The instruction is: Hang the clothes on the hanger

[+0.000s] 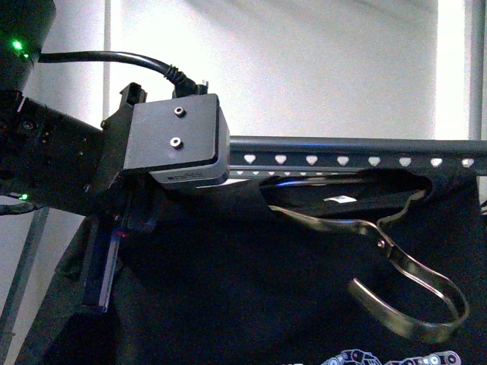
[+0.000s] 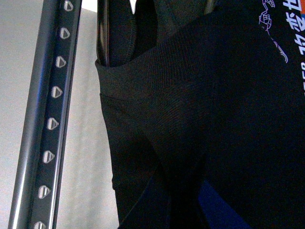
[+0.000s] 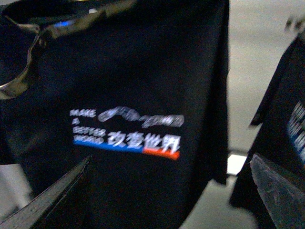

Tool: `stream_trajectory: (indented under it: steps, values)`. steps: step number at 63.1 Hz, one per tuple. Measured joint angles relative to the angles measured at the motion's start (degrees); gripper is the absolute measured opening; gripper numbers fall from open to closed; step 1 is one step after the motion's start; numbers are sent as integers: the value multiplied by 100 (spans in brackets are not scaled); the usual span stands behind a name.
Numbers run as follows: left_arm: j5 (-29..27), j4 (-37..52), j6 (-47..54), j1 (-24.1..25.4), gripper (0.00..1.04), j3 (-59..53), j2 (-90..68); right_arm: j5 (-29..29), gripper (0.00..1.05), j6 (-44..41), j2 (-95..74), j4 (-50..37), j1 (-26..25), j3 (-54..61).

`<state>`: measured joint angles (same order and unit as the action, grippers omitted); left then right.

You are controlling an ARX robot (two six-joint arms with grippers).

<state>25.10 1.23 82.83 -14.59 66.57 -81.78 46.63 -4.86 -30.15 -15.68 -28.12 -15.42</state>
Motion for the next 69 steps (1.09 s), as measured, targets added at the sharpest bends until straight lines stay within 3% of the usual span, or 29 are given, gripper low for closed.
stream_trajectory:
  steps: [3,5,11,18,32,45,69]
  values:
    - [-9,0,2,17,5,0,0,-28,97,-741,-431,-660,50,-197]
    - [-13,0,4,20,5,0,0,0,97,-1764,-872,-1182,166,-398]
    - [-9,0,4,15,5,0,0,-35,97,-3665,-1624,-1519,487,-883]
    - [-4,0,4,11,5,0,0,-83,97,-5449,-2260,-1506,876,-1416]
    - [-7,0,4,11,5,0,0,-293,97,-7864,-3274,-1027,1587,-2483]
    - [-9,0,4,11,5,0,0,-614,97,-8804,-4030,-828,1965,-3322]
    - [-9,0,4,11,5,0,0,-1331,97,-9226,-5036,-551,2184,-4476]
